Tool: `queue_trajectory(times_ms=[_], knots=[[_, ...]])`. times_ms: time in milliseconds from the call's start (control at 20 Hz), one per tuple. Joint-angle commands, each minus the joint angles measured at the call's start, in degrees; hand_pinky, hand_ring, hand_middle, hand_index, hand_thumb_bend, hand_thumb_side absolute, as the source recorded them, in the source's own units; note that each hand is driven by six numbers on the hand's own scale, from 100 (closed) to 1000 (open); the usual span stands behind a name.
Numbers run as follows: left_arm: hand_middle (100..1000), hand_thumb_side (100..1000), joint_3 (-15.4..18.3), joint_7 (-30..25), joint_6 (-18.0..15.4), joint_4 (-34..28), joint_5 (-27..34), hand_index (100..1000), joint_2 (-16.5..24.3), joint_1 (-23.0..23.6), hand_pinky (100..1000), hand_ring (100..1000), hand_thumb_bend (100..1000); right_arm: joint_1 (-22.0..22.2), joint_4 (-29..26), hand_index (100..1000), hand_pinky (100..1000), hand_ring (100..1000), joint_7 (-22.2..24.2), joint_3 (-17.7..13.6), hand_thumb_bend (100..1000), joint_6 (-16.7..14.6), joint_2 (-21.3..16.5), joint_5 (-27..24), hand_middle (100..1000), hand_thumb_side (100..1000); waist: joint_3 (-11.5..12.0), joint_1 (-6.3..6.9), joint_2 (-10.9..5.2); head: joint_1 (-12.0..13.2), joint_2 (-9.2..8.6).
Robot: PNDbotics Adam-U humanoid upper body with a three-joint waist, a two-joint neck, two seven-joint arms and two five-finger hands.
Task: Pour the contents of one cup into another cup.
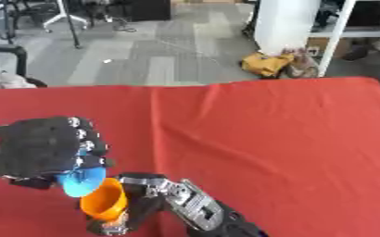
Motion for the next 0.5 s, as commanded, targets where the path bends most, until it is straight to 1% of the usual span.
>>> queue_trajectory(times_ms=[50,500], knots=[[390,100,0.5,0.0,0.0,-1.2,-1.4,733,0.7,-1.3,404,357,588,-0.7,-0.4,751,677,518,0.2,-0.4,228,0.0,-0.5,-0.4,557,100,-0.1,0.33,-1.03,-0.2,0.24],[390,100,0.5,0.5,-0.2,-1.4,-3.2,734,0.6,-1.3,404,354,589,-0.7,-0.4,751,677,518,0.2,-0.4,228,0.0,-0.5,-0.4,557,100,-0.1,0.38,-1.03,-0.2,0.24]])
